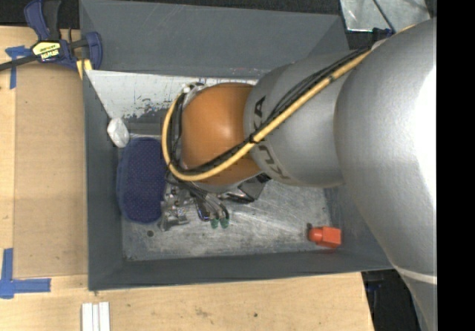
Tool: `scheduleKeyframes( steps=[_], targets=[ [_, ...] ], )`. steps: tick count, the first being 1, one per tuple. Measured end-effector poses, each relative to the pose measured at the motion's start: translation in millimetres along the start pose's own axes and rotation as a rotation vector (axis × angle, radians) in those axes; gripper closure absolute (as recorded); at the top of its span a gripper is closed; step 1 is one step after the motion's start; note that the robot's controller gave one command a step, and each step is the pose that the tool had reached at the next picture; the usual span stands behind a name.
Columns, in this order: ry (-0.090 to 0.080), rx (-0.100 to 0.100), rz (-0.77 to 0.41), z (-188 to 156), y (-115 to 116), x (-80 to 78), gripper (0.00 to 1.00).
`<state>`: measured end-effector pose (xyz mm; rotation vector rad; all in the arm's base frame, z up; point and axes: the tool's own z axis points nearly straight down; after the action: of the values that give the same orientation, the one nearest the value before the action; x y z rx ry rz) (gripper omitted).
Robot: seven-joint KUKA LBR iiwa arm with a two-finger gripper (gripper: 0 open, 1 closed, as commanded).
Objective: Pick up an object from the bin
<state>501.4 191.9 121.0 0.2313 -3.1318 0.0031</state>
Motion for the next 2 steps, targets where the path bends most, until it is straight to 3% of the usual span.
scheduleKeyframes(
  steps=[1, 2],
  targets=[
    [-0.002, -0.002, -0.009, 6.4, -0.4, 6.5, 1.00],
    [0.000, -0.002, -0.013, 40.9, -1.7, 11.2, 1.00]
  ],
)
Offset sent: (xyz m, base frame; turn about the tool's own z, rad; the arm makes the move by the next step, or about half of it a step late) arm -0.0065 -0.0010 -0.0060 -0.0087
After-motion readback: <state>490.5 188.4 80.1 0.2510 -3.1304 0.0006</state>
